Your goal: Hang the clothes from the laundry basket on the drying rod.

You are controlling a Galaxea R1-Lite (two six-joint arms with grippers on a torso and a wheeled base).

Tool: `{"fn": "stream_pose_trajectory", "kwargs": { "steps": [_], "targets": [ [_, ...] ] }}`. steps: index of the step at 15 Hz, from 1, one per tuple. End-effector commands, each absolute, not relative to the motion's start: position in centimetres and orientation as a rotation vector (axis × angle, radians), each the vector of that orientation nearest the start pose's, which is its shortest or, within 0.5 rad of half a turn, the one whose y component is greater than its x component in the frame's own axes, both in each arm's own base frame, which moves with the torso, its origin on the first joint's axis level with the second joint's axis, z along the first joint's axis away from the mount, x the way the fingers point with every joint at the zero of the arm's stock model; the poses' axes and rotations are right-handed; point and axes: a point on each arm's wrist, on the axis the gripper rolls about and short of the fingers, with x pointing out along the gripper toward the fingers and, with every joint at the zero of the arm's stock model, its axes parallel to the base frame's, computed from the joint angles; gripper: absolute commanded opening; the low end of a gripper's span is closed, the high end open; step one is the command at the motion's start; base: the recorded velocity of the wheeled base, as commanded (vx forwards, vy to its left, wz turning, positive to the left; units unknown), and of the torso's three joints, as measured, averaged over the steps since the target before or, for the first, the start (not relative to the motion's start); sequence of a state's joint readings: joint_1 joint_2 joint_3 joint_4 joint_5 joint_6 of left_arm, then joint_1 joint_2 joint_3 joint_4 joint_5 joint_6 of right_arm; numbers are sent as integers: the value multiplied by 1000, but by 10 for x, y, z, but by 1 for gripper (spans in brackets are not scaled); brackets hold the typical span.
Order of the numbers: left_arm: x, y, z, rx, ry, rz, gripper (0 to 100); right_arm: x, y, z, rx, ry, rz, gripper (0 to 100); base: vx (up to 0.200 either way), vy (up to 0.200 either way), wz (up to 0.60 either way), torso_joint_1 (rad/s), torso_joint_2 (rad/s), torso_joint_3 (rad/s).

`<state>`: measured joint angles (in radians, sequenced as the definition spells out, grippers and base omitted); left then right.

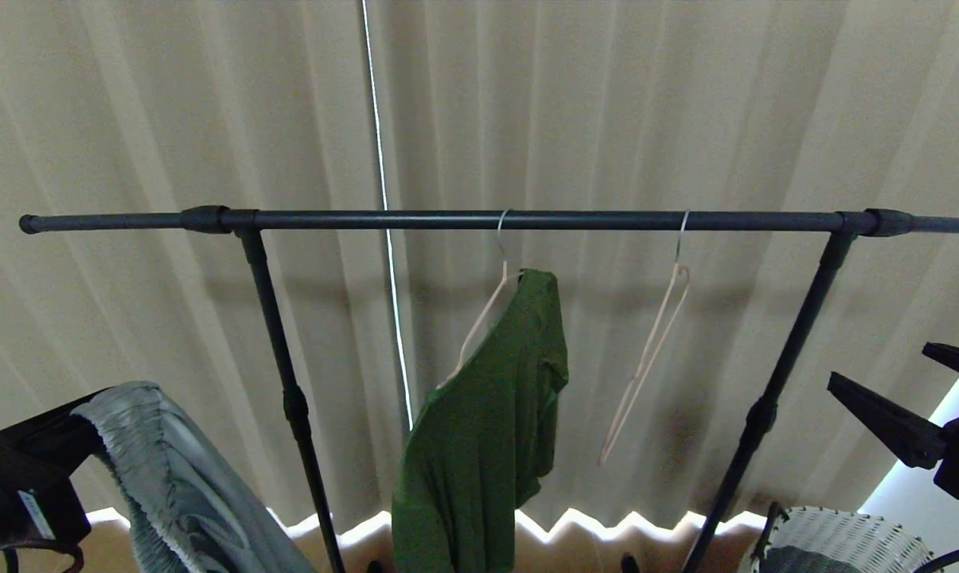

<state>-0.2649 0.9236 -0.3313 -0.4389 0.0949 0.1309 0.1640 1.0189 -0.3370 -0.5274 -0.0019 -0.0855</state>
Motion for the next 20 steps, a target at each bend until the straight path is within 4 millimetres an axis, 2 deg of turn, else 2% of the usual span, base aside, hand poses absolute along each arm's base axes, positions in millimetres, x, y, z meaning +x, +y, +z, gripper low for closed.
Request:
{"fn": "stream_pose_trajectory", "kwargs": {
  "steps": [1, 5, 9, 13, 16, 20],
  "targets": [
    [104, -26, 188, 160, 144, -180, 0, 135, 23, 187, -101, 176, 175, 100, 200, 0, 0, 2, 2, 2],
    [104, -26, 188, 158, 143, -177, 0, 161, 41, 190, -108, 218, 252, 100, 0, 0, 0, 0, 0, 0],
    [109, -24, 187, 153, 159, -151, 0, 187, 71, 189, -81, 264, 355, 100, 0, 0, 0, 0, 0, 0],
    [121, -20, 185, 147, 160, -93, 0, 226, 94, 183, -90, 309, 353, 100, 0, 0, 0, 0, 0, 0],
    [125, -20, 182, 149, 170, -92, 0, 239, 112, 183, -67, 324, 355, 100, 0, 0, 0, 0, 0, 0],
    [125, -20, 181, 153, 172, -96, 0, 257, 131, 169, -83, 367, 335, 100, 0, 0, 0, 0, 0, 0]
  ]
}}
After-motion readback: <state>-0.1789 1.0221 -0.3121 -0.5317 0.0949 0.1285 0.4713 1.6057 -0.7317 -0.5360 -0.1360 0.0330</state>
